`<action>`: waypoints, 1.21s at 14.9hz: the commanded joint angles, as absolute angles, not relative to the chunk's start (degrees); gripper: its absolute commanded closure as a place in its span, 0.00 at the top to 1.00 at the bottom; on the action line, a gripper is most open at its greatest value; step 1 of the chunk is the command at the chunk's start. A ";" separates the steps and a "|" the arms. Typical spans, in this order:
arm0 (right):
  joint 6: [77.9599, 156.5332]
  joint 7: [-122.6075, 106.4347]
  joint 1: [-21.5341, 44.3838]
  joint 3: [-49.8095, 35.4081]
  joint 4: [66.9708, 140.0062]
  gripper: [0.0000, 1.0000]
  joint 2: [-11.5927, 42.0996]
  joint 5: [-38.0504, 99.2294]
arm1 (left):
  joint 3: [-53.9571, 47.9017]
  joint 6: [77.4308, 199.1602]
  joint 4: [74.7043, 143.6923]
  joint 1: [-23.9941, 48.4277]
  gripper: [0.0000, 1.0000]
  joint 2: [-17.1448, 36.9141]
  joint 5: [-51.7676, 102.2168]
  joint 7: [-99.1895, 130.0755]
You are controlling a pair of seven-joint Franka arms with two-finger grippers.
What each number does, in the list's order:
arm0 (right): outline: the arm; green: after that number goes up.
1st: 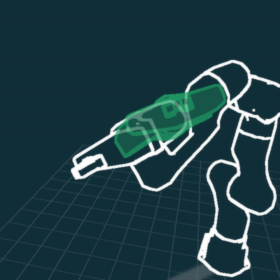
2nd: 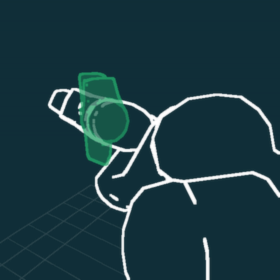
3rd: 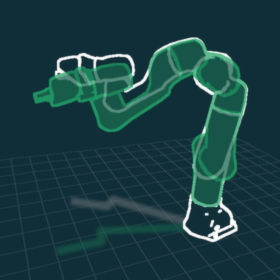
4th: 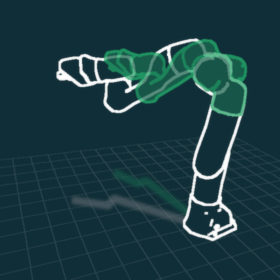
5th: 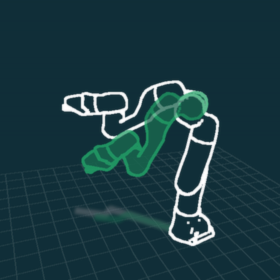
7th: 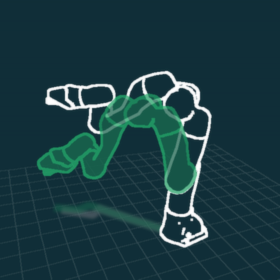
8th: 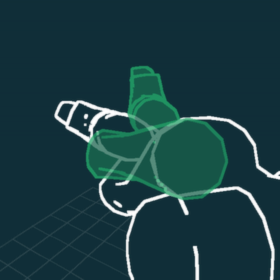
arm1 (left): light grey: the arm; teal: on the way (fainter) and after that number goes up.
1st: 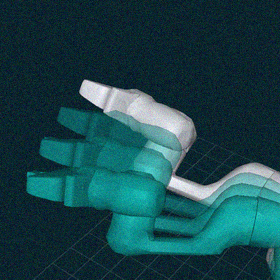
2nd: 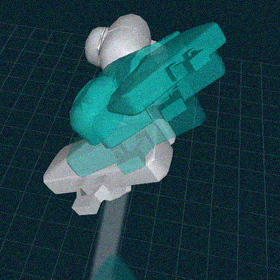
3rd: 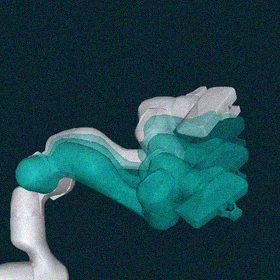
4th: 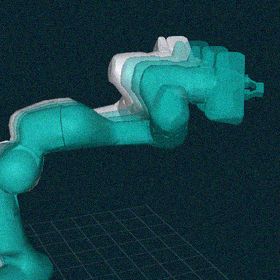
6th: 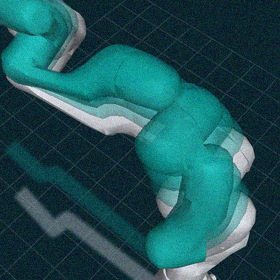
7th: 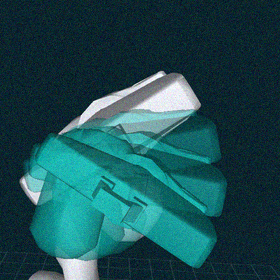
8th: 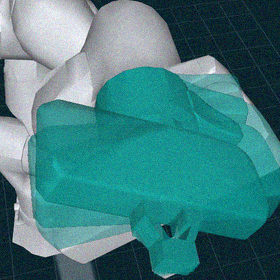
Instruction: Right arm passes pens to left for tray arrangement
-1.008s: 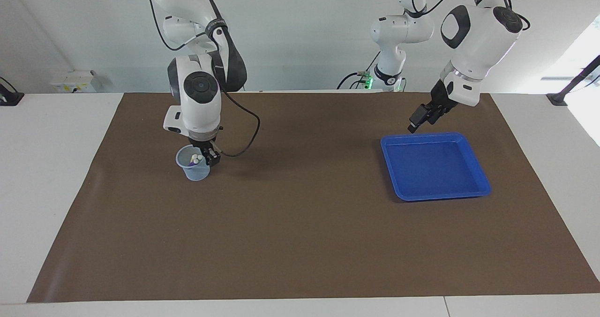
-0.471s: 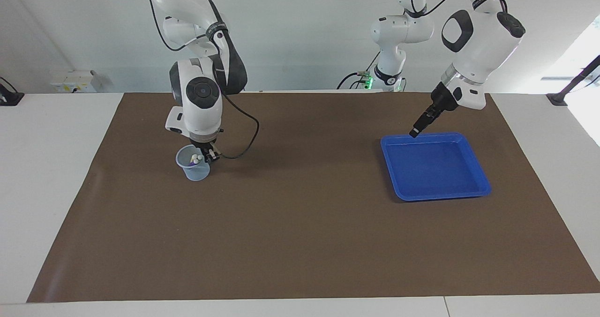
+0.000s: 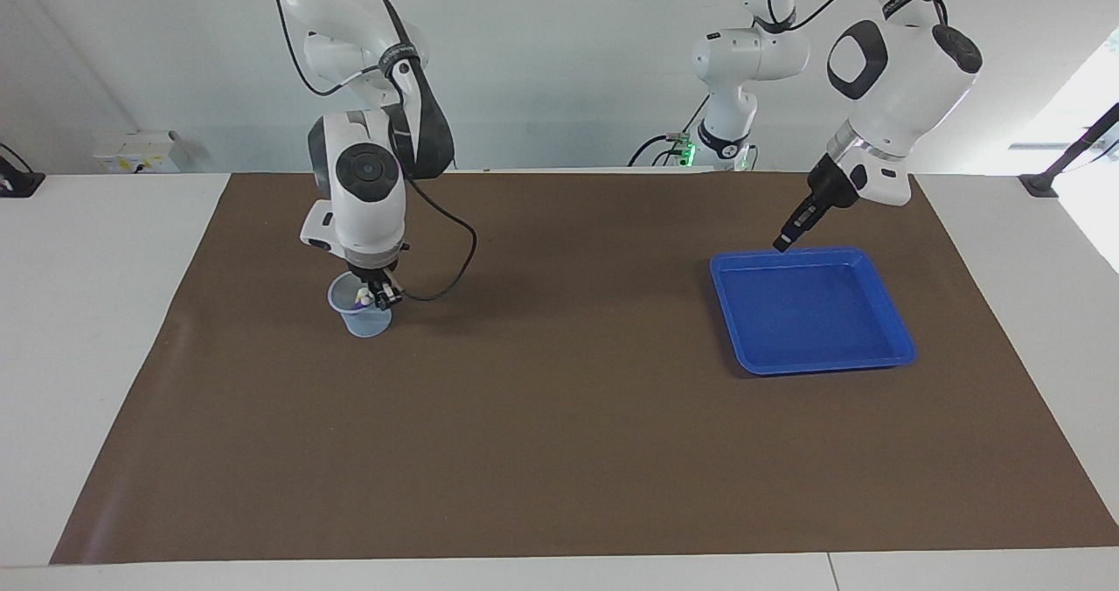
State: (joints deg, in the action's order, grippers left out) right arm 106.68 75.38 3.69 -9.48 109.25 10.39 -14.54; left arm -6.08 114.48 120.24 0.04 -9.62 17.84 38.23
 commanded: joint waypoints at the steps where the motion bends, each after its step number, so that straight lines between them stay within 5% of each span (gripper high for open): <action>1: 108.19 77.08 2.81 -9.93 111.09 0.49 9.49 -14.85 | -5.98 115.93 121.73 -0.17 1.00 -10.64 18.81 37.97; 3: 108.19 77.08 2.81 -9.84 111.36 0.44 9.40 -14.77 | -5.98 115.93 121.73 -0.09 1.00 -10.63 18.81 37.97; 8: 108.02 76.99 2.72 -9.76 111.45 0.06 9.32 -14.77 | -5.98 115.93 121.73 0.00 1.00 -10.64 18.81 38.14; 10: 107.76 76.91 2.72 -9.76 111.36 0.00 9.32 -14.77 | -5.98 115.84 121.73 -0.09 1.00 -10.72 18.81 38.32; 11: 107.41 76.82 2.64 -9.76 111.10 0.00 9.32 -14.77 | -5.98 115.75 121.82 -0.09 0.84 -10.72 18.81 38.41; 13: 106.79 76.47 2.64 -9.76 110.74 0.00 9.32 -14.77 | -5.98 115.58 121.82 -0.09 0.00 -10.72 18.90 38.50; 15: 106.44 76.03 2.64 -9.58 110.74 0.01 9.06 -14.77 | -5.98 115.58 121.82 -0.18 0.00 -10.72 18.98 38.50; 16: 106.52 75.07 2.55 -9.58 110.83 0.33 8.88 -14.68 | -5.98 115.58 121.82 -0.18 0.00 -10.64 19.16 38.50; 18: 107.14 73.92 2.29 -9.49 111.09 0.43 8.79 -11.54 | -5.98 115.58 121.82 -0.18 0.00 -10.72 19.16 38.50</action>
State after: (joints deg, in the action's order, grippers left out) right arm 106.57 75.60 3.26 -9.24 109.95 9.84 -14.01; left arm -6.08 114.79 120.35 0.03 -9.62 18.00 38.28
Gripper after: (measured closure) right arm 0.661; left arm 0.722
